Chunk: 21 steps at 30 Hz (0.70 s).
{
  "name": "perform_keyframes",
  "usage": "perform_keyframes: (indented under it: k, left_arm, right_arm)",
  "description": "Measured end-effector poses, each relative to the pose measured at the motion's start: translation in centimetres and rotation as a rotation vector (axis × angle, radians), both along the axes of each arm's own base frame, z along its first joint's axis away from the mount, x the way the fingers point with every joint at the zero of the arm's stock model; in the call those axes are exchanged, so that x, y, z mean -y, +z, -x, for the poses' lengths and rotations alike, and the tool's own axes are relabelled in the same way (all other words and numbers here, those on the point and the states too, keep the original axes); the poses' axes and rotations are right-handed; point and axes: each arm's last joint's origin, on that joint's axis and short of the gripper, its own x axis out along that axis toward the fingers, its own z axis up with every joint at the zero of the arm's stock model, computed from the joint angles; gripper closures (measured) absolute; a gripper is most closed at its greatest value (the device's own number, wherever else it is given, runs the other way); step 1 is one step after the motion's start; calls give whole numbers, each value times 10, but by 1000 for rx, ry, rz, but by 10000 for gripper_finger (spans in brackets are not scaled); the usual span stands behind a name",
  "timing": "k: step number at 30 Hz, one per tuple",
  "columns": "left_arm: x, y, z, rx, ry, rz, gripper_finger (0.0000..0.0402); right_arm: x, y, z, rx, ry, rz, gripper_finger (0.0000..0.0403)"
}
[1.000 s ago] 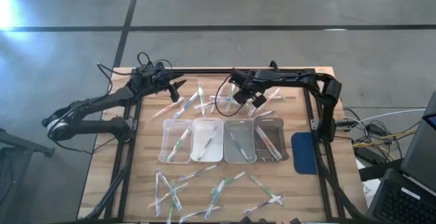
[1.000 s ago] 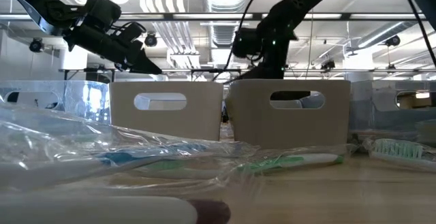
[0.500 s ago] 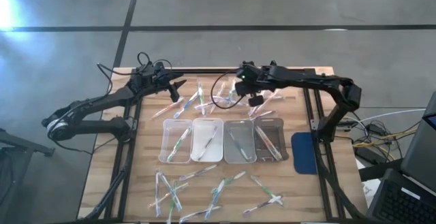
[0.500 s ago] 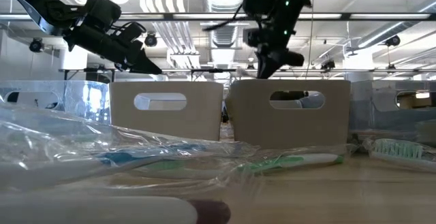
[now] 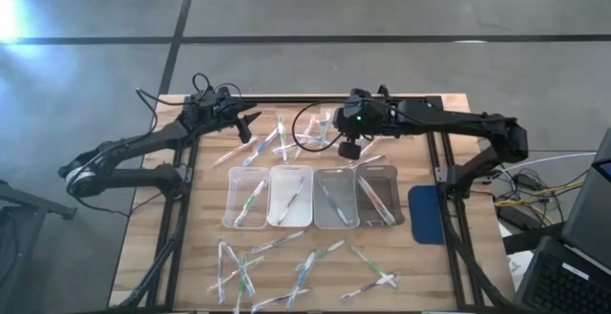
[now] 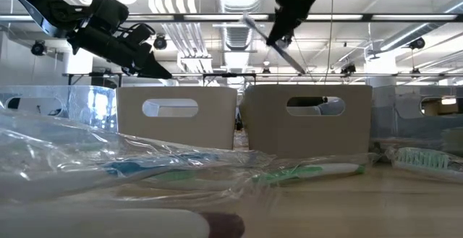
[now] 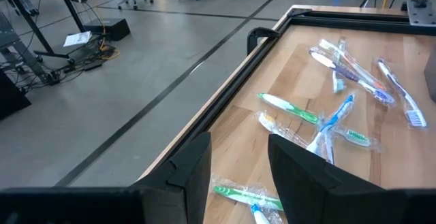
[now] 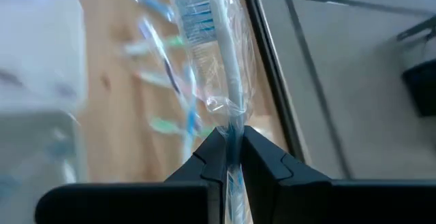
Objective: Pick & Place Toothbrushes
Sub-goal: Put the blue toothbrush into the gray bin
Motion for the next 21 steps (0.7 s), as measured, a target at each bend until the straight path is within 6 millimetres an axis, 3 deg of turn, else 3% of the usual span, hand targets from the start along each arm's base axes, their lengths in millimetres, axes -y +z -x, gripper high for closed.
perform_keyframes:
  k: [16, 21]
  left_arm:
    - [0, 0, 0, 0, 1, 0, 250]
    - [0, 0, 0, 0, 1, 0, 250]
  right_arm:
    - [-61, 52, -7, 371, -187, -385, 380]
    - [-73, 61, -7, 423, -222, -588, 380]
